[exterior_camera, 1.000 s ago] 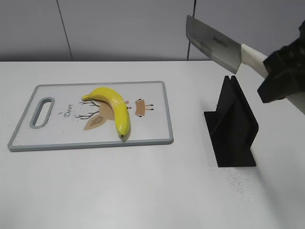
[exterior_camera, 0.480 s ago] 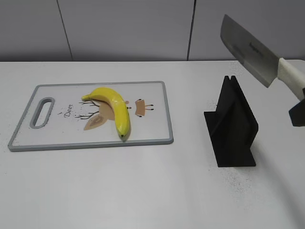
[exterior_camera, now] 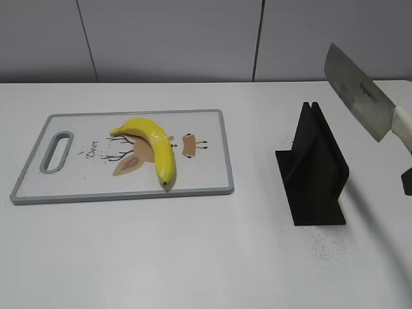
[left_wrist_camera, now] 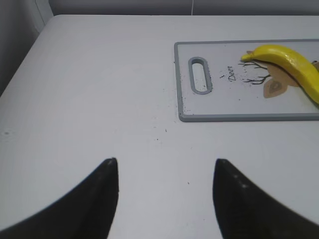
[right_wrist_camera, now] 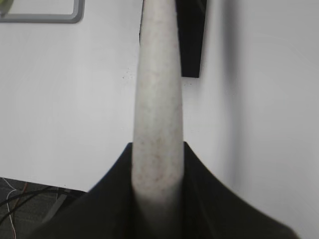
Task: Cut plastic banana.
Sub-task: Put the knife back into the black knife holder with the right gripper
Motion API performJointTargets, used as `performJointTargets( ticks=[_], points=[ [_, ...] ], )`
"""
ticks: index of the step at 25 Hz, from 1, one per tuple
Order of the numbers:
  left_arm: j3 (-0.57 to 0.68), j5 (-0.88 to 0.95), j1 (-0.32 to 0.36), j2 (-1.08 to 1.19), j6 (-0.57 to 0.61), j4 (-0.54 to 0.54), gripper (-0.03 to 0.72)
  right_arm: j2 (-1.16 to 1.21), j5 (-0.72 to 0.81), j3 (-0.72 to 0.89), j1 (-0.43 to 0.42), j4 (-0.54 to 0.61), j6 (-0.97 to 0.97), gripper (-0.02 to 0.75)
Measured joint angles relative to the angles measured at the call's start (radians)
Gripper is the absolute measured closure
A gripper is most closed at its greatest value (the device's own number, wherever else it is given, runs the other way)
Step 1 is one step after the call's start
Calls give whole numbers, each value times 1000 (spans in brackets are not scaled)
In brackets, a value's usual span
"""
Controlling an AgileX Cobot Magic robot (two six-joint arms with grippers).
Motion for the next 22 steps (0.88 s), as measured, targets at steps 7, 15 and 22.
performJointTargets(
  ticks=[7, 15, 22],
  points=[
    [4, -17, 0, 0, 7, 7, 109, 9, -107, 10, 0, -4, 28, 548],
    [5, -18, 0, 0, 23, 7, 133, 175, -247, 10, 0, -13, 31, 548],
    [5, -18, 0, 0, 24, 7, 135, 284, -307, 10, 0, -67, 82, 548]
  ],
)
